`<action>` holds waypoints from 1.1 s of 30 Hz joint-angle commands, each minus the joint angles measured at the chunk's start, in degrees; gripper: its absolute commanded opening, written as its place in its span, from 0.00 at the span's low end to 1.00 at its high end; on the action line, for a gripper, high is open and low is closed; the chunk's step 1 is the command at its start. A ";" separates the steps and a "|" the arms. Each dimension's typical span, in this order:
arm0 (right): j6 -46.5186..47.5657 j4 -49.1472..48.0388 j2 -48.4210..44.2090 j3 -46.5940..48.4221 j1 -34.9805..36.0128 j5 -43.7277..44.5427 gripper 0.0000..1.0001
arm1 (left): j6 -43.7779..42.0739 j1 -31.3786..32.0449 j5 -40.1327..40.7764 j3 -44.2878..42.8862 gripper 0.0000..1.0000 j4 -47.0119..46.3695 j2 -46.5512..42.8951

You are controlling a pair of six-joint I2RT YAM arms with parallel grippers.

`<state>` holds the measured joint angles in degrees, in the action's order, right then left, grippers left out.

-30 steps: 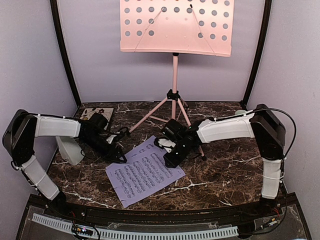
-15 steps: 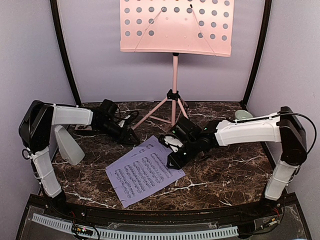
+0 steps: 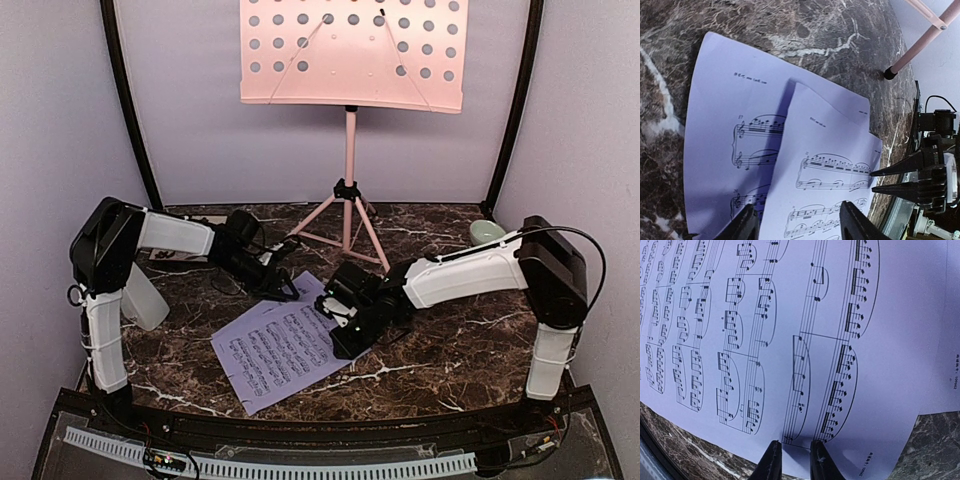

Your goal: Set up the instrument practice props

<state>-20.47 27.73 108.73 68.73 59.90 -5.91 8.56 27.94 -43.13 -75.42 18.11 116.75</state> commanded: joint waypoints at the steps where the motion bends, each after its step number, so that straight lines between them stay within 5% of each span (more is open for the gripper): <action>1: -0.66 0.75 1.44 0.44 -0.05 1.59 0.22 | -0.89 0.30 2.82 -1.30 0.60 -0.19 1.09; 14: 0.75 -0.19 3.58 -0.90 -0.05 2.59 0.21 | -2.97 3.45 -4.68 -1.72 0.55 1.79 3.16; 24: 1.62 -0.04 3.48 -0.27 -0.05 3.73 0.21 | -2.60 3.94 -5.06 -0.37 0.36 -0.73 -0.75; 28: 2.22 0.05 2.34 -0.26 -0.10 4.62 0.22 | -2.68 3.88 4.22 0.27 0.46 -0.53 -2.53; 33: 2.95 -1.77 0.75 -1.29 -0.13 4.63 0.23 | -4.06 3.86 4.18 -2.41 0.48 0.52 0.47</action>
<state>-18.61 27.24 109.16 68.82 59.92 -4.16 6.13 31.64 -40.82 -75.99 17.56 117.51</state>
